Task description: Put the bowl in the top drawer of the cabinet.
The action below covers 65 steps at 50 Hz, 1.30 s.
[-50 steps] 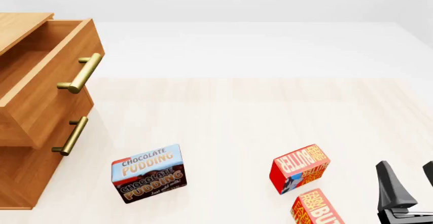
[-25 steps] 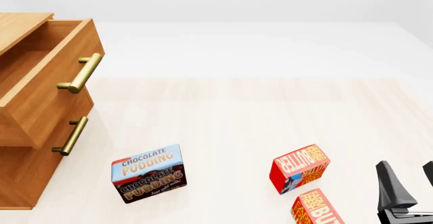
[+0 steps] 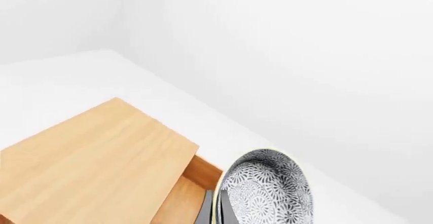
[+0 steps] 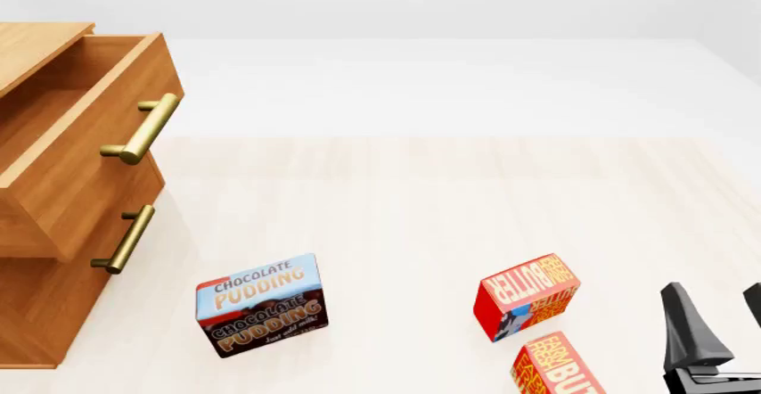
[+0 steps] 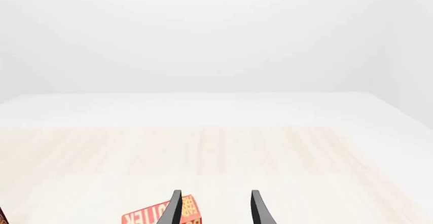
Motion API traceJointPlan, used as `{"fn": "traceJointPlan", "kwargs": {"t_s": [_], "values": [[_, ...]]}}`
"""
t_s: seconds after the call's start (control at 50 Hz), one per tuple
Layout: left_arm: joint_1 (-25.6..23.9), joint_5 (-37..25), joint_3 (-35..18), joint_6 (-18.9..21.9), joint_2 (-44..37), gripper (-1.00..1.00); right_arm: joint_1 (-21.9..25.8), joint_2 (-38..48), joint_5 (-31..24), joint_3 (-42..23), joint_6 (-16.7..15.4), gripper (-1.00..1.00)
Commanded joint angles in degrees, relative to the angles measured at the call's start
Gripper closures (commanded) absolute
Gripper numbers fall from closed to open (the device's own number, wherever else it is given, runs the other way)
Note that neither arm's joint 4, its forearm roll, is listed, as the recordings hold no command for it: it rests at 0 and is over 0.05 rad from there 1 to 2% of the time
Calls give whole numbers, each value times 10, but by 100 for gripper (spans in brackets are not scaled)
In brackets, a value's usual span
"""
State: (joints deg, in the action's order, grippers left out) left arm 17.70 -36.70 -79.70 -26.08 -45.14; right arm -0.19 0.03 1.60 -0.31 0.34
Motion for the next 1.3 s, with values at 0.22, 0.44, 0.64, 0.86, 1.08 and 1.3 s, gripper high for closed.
{"fn": "traceJointPlan", "kwargs": {"t_s": [0.22, 0.44, 0.64, 0.86, 1.08, 1.3], "values": [[35, 35, 32, -91, -50, 100, 0, 0, 1, 0, 0, -100], [55, 52, 61, -141, -78, 100, -1, 0, 0, 0, -1, -100], [70, 41, 31, -115, -112, 100, -2, 0, 0, 0, -1, -100], [87, -19, -29, -58, -164, 100, -2, 0, 1, 0, 0, -100], [105, -57, -30, -24, -203, 100, -1, 0, 2, 0, -1, -100], [105, -79, -30, -51, -229, 100, 0, 0, 2, 0, -1, -100]]}}
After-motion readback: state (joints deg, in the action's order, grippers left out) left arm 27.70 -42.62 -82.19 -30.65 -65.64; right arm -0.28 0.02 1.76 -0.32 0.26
